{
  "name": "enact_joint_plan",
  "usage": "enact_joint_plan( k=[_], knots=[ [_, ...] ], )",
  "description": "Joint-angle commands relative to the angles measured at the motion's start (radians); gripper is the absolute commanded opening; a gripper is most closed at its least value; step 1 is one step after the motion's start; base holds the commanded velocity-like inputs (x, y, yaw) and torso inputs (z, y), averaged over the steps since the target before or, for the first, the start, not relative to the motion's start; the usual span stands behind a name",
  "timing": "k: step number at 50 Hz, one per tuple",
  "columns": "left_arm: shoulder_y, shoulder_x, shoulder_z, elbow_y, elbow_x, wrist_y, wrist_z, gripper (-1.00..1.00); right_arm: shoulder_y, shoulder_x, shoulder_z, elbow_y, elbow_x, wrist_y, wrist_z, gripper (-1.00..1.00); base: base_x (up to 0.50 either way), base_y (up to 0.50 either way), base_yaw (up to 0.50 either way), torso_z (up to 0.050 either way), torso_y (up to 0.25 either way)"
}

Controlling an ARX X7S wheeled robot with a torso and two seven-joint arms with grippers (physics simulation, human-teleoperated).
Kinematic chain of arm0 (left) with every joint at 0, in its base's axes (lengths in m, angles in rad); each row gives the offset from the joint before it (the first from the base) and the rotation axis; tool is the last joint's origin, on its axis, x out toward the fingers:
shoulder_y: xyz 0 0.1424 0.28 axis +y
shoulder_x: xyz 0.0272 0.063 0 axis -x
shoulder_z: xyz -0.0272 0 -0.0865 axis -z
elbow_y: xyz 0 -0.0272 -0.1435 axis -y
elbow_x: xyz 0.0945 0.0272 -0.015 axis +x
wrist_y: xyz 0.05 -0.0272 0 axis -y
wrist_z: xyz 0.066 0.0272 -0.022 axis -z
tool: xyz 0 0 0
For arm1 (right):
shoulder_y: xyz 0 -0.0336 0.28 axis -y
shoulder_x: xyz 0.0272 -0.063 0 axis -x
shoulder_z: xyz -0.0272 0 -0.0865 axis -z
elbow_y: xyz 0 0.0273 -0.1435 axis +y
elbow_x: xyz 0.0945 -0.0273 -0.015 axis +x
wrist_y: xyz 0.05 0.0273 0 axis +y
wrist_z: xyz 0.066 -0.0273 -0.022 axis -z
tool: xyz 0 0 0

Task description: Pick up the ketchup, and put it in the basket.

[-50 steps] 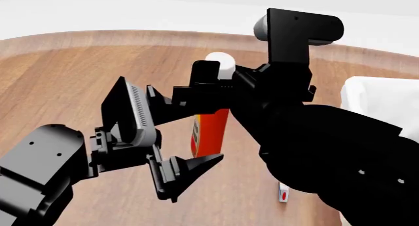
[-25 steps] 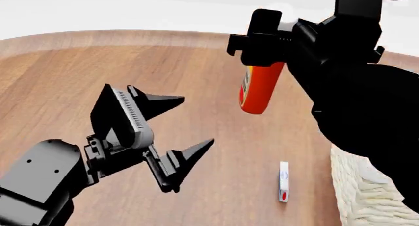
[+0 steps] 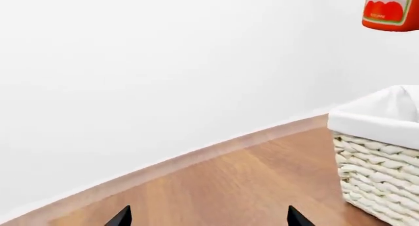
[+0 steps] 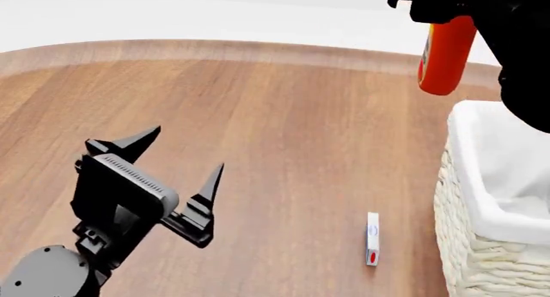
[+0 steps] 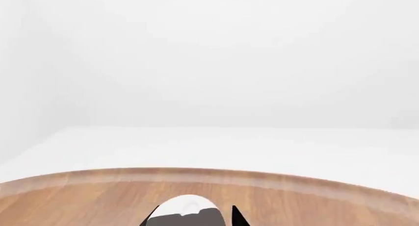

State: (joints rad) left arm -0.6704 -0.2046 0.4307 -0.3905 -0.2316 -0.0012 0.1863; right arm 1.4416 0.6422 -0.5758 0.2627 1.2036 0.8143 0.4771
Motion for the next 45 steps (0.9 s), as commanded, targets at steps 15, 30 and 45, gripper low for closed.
enact_joint_plan(
  k=[15,30,45],
  knots=[
    [0.246,-0.069,-0.108,0.235,0.059,0.051,-0.304,1.0,0.004,0.062,-0.064,0.16,-0.179,-0.06,-0.05,-1.0,0.0,0.0,0.0,0.0,0.0],
    [0.297,-0.098,-0.131,0.343,0.027,0.041,-0.32,1.0,-0.056,0.061,-0.071,0.257,-0.238,-0.174,-0.098,-1.0,0.0,0.0,0.0,0.0,0.001],
    [0.317,-0.111,-0.126,0.366,-0.002,0.066,-0.292,1.0,-0.163,0.055,-0.065,0.343,-0.262,-0.288,-0.143,-1.0,0.0,0.0,0.0,0.0,0.0]
  ],
)
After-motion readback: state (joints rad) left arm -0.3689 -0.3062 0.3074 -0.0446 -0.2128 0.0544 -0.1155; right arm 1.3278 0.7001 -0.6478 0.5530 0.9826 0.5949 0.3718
